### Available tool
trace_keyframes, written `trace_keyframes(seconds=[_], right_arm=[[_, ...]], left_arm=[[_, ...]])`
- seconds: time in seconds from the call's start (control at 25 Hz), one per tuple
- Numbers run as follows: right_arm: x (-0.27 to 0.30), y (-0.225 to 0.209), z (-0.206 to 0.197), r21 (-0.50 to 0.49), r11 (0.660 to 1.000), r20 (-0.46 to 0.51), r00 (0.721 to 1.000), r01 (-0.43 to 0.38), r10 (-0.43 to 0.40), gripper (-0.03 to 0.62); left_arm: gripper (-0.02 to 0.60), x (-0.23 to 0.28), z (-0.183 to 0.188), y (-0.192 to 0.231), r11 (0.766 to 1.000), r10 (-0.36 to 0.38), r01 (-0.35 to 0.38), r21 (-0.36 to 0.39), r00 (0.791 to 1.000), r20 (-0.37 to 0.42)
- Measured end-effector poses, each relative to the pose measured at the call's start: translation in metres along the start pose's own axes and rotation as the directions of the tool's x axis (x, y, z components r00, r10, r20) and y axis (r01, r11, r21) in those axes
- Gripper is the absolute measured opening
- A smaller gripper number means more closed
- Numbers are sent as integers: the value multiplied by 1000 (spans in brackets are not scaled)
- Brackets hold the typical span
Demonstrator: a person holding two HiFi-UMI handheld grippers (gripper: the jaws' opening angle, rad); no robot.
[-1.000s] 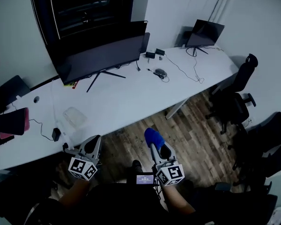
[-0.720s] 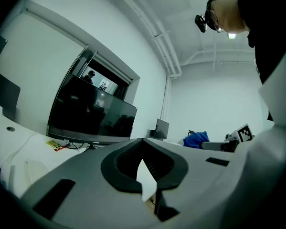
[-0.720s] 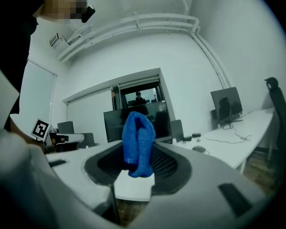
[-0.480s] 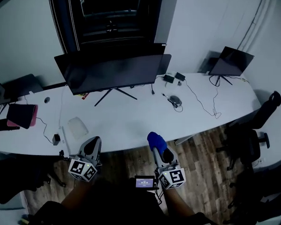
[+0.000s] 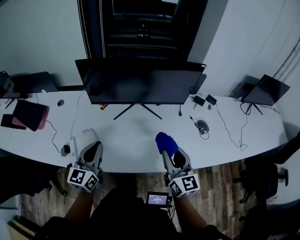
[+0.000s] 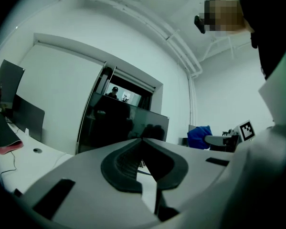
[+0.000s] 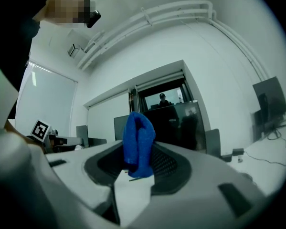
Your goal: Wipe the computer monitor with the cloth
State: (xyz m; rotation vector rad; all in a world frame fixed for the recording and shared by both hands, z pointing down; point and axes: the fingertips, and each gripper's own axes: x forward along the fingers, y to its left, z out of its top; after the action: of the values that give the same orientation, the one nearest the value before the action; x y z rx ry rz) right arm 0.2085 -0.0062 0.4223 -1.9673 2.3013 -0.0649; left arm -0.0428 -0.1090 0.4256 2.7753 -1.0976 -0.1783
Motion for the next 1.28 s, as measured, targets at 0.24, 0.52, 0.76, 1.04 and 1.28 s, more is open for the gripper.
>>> trace_keyframes(seconds=[0.24, 0.52, 0.76, 1.04, 1.28], right_arm=[[89, 14, 43, -57, 996, 52, 997, -62, 65, 141], [203, 60, 111, -193, 964, 102, 974, -182, 204, 141], [297, 106, 147, -306, 914, 70, 951, -267, 302, 141], [374, 155, 163, -436, 828, -5, 920, -354, 391, 141], [413, 189, 162, -597, 694, -110, 898, -403, 426, 141]], left_arm=[[-6, 35, 26, 61, 999, 48, -48, 2, 999, 24], [-6, 68, 56, 121, 999, 50, -50, 3, 999, -8], [-6, 90, 74, 164, 999, 42, -42, -3, 999, 31], [-6, 107, 74, 177, 1000, 8, -8, -3, 1000, 18], [-6, 114, 71, 181, 1000, 27, -27, -16, 999, 24]])
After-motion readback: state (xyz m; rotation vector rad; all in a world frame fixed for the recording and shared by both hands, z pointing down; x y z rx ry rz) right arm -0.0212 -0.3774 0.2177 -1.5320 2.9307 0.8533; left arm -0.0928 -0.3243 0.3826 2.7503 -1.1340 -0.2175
